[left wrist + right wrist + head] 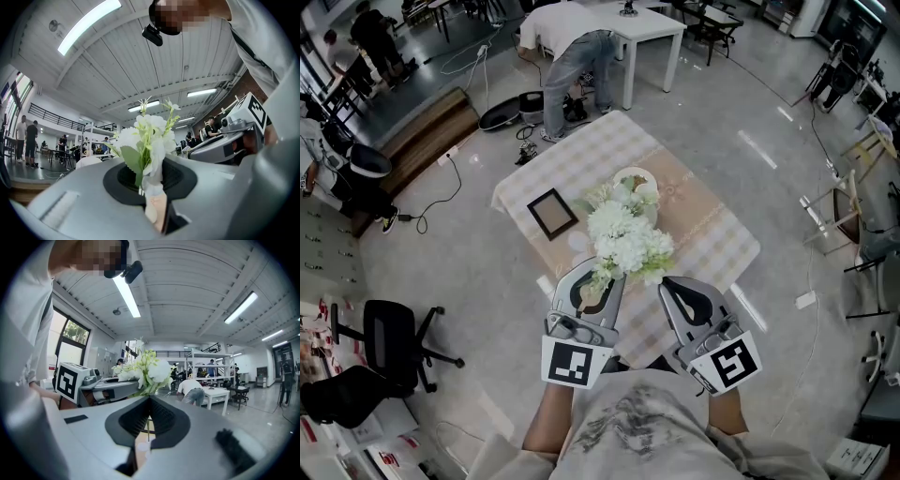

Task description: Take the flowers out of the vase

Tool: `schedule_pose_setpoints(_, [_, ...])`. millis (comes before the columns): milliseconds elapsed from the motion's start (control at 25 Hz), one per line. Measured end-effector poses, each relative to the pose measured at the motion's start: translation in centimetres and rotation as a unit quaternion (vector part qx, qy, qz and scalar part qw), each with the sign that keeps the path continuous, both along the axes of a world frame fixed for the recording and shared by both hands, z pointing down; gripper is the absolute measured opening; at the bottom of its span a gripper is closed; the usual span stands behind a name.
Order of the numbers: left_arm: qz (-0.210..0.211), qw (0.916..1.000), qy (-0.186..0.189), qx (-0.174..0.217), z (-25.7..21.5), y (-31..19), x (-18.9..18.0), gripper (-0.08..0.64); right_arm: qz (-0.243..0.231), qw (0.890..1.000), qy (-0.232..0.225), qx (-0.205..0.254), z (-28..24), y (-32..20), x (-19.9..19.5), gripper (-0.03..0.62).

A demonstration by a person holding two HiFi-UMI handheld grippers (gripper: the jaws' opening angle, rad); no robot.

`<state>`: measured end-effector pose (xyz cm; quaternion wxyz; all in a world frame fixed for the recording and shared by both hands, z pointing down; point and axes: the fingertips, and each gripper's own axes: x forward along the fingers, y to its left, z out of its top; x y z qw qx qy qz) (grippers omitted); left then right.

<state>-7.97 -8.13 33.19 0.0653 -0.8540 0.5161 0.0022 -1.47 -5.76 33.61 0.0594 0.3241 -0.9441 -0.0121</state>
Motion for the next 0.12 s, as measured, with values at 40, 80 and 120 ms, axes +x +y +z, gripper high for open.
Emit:
schedule_pose_setpoints(40, [0.000, 1.0000, 0.000, 0.000, 0.01, -0.04, -0.02, 0.064, -0.001, 1.000, 0.000, 0.000, -0.03, -0.04, -0.05, 0.015])
schedule_pose_setpoints(80, [0.000, 1.0000, -0.001, 0.000, 0.01, -0.09, -0.04, 0.064, -0.001, 1.000, 0.000, 0.000, -0.06, -0.07, -0.09, 0.015])
schedule_pose_setpoints(120, [0.000, 1.0000, -0.001, -0.001, 0.02, -0.13, -0.07, 0.064, -0.001, 1.000, 0.000, 0.000, -0.08, -0.11, -0.13, 0.015])
